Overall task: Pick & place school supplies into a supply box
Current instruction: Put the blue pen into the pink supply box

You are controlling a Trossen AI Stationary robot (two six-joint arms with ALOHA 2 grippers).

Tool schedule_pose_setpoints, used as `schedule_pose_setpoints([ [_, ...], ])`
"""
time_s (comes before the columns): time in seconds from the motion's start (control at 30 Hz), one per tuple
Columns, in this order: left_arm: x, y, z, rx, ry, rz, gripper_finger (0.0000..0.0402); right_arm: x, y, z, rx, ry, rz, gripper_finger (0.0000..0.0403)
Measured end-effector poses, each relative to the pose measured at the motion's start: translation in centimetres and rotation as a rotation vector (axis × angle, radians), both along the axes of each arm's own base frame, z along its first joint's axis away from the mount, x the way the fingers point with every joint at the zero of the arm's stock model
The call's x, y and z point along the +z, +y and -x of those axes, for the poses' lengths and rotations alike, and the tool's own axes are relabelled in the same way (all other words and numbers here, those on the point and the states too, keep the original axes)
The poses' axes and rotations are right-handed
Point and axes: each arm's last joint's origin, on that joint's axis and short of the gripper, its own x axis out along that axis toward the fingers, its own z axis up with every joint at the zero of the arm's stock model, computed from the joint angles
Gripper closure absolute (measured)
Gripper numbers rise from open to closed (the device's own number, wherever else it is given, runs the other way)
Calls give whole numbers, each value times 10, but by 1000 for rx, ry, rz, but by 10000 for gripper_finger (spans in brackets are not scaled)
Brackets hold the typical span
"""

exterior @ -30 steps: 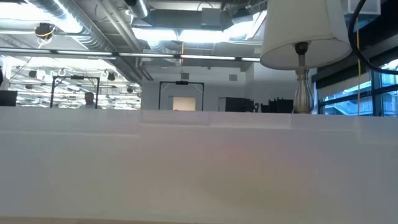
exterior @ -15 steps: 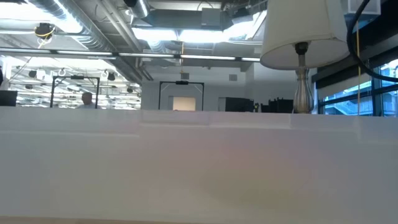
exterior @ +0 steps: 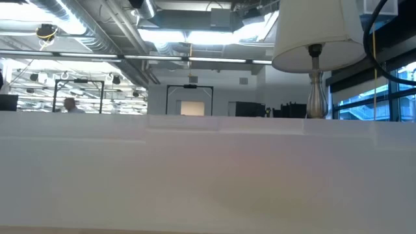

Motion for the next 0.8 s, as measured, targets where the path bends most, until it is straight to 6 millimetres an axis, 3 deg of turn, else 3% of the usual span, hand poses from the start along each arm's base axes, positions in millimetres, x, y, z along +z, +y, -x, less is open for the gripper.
schedule_pose_setpoints([
  [0.4,0,0,0,1,0,0,284,0,-1,1,162,-46,2,368],
  [0.8,0,1,0,21,-1,-1,286,10,5,-5,303,-91,-3,368],
])
